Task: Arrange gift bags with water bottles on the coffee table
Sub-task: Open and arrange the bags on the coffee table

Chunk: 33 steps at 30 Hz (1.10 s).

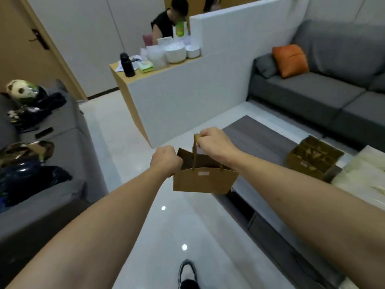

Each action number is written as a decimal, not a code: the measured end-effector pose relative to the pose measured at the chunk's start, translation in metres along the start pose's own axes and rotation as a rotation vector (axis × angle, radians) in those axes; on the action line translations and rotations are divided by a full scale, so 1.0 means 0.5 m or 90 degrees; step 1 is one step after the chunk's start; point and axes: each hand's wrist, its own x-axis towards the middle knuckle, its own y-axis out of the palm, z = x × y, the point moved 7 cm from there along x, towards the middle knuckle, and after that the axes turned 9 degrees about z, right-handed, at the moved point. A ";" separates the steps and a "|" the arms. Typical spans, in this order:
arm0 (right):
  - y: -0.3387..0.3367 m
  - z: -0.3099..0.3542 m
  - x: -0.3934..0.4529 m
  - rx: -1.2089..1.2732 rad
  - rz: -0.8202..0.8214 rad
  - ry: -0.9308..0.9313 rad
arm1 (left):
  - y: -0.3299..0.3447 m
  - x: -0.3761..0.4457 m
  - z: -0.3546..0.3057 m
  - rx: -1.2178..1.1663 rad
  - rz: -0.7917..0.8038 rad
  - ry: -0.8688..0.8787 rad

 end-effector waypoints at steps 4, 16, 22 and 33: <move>-0.066 -0.095 0.057 -0.011 -0.036 0.105 | 0.097 0.120 -0.107 0.047 0.094 0.078; -0.259 -0.440 0.061 -0.001 -0.216 0.350 | 0.393 0.289 -0.419 0.169 0.315 0.269; -0.311 -0.637 0.102 0.008 -0.178 0.403 | 0.566 0.350 -0.524 0.179 0.437 0.243; -0.394 -0.907 0.148 0.023 -0.116 0.503 | 0.771 0.427 -0.686 0.206 0.527 0.197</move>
